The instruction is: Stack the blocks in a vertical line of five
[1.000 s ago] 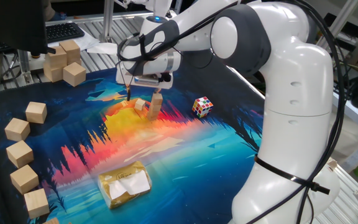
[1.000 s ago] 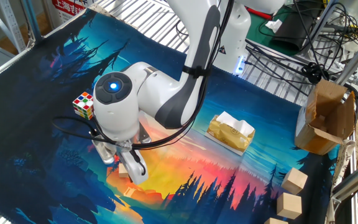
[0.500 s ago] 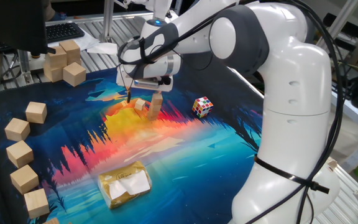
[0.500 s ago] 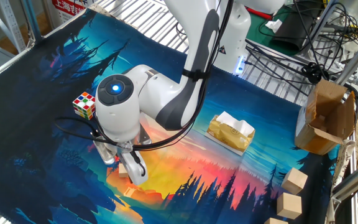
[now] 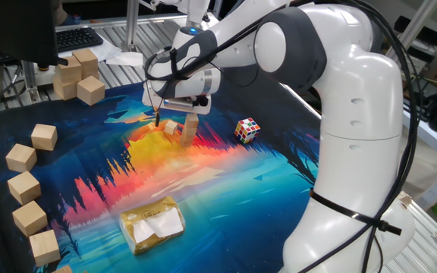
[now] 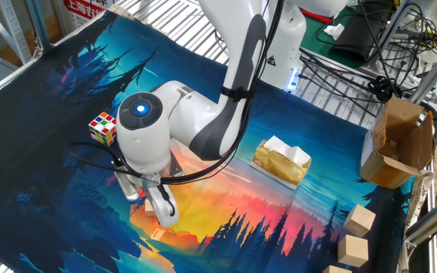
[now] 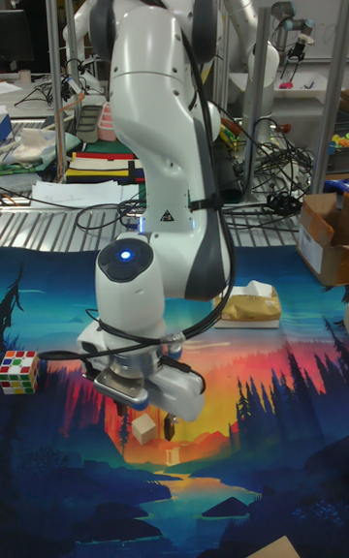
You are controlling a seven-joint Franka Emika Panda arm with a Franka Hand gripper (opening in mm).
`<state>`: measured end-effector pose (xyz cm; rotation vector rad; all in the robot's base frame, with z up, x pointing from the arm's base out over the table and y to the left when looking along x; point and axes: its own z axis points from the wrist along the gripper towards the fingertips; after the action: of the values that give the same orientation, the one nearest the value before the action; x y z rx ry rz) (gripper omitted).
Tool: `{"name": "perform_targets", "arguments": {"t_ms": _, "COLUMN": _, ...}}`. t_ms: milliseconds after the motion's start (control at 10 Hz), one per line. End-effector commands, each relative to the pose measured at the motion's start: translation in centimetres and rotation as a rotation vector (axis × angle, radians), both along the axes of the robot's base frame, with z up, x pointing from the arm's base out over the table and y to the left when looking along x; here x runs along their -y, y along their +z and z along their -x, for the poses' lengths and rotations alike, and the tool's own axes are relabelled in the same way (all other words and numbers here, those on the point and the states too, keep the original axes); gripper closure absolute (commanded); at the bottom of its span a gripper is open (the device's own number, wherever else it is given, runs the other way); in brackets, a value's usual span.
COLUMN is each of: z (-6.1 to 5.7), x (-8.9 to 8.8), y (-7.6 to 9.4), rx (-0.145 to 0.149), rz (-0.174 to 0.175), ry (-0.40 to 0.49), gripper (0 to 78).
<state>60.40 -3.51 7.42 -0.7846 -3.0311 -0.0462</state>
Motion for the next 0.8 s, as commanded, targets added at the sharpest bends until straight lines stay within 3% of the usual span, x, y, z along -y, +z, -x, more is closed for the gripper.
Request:
{"name": "perform_targets", "arguments": {"t_ms": 100, "z": -0.07, "x": 0.07, "y": -0.12, "rx": 0.007, "rz": -0.008, "ry": -0.019, "gripper": 0.1}}
{"name": "perform_targets", "arguments": {"t_ms": 800, "z": 0.02, "x": 0.11, "y": -0.59, "rx": 0.022, "rz": -0.002, "ry": -0.009, "gripper": 0.1}}
